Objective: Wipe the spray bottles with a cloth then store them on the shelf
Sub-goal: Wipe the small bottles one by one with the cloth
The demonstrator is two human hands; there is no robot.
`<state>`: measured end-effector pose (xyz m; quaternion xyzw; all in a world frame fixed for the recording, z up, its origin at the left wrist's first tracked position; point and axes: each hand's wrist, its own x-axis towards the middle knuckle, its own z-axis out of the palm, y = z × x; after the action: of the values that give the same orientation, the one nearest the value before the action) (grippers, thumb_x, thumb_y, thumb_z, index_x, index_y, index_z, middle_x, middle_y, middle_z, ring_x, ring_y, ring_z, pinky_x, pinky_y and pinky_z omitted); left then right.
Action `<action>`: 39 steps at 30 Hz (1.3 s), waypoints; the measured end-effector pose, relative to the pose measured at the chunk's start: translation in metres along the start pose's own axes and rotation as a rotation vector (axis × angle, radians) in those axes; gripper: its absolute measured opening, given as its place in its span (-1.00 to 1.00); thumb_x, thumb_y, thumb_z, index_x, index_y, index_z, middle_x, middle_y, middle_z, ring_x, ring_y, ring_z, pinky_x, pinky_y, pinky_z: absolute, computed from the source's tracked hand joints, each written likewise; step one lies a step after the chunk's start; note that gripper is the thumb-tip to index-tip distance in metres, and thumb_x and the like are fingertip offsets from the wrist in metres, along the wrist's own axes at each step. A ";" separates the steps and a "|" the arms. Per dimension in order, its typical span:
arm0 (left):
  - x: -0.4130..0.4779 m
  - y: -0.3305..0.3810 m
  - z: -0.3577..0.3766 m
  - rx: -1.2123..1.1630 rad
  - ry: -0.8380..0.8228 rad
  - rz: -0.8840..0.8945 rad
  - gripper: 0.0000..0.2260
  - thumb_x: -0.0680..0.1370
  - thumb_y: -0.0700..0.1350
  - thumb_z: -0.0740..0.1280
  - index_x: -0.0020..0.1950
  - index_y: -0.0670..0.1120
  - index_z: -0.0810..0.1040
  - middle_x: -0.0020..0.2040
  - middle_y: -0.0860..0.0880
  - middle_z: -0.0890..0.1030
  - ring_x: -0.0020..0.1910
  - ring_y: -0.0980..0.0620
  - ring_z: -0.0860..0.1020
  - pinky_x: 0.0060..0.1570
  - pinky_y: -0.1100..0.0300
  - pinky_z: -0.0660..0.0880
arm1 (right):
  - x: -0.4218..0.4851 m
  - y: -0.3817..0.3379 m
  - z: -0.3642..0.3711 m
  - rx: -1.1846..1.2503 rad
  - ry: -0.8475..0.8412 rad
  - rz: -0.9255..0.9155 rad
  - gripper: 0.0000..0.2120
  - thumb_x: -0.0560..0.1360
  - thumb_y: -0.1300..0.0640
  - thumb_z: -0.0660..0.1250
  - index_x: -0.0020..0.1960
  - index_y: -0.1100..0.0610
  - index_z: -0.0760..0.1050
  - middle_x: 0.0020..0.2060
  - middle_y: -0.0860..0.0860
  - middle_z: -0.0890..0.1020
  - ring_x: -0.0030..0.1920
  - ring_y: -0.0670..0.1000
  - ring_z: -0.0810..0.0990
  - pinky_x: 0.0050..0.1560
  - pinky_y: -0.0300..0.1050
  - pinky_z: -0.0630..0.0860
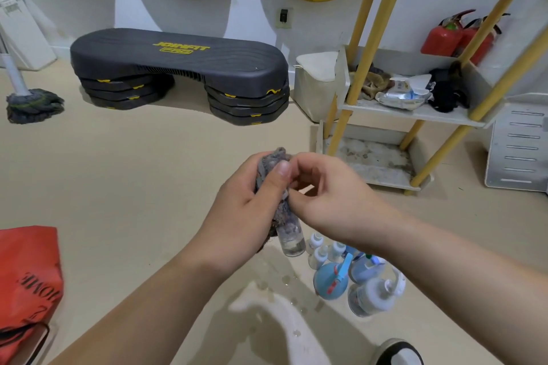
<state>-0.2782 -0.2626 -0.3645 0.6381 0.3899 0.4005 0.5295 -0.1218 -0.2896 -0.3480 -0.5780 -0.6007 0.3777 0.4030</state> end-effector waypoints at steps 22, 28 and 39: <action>0.009 -0.003 -0.009 0.366 -0.041 0.026 -0.76 0.69 0.19 0.22 0.04 0.06 0.54 -0.25 0.15 0.64 -0.30 0.16 0.58 -0.21 0.10 0.55 | -0.002 -0.009 -0.009 -0.485 -0.080 0.004 -0.97 0.52 0.14 0.30 -0.07 0.08 0.51 -0.23 -0.03 0.64 -0.17 0.05 0.62 -0.11 0.10 0.60; 0.015 -0.003 -0.013 0.369 -0.107 -0.310 -0.52 0.70 0.24 0.14 -0.24 -0.06 0.48 -0.39 0.12 0.54 -0.37 0.02 0.54 -0.26 0.16 0.51 | -0.005 -0.015 -0.004 -0.845 -0.131 -0.097 -0.88 0.57 -0.05 0.29 0.02 -0.01 0.46 -0.05 -0.12 0.56 0.08 0.04 0.54 -0.02 -0.02 0.53; 0.002 -0.022 -0.017 0.538 -0.184 0.262 -0.85 0.71 0.10 0.22 0.08 0.08 0.53 -0.18 0.19 0.58 -0.16 0.15 0.57 -0.12 0.11 0.51 | -0.007 -0.003 -0.002 -0.434 -0.153 0.052 -0.92 0.51 0.11 0.36 -0.13 0.10 0.58 -0.24 0.02 0.70 -0.17 0.10 0.66 -0.10 0.10 0.60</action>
<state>-0.2945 -0.2517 -0.3837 0.8337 0.3470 0.2881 0.3186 -0.1217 -0.2968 -0.3446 -0.6361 -0.6816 0.2924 0.2129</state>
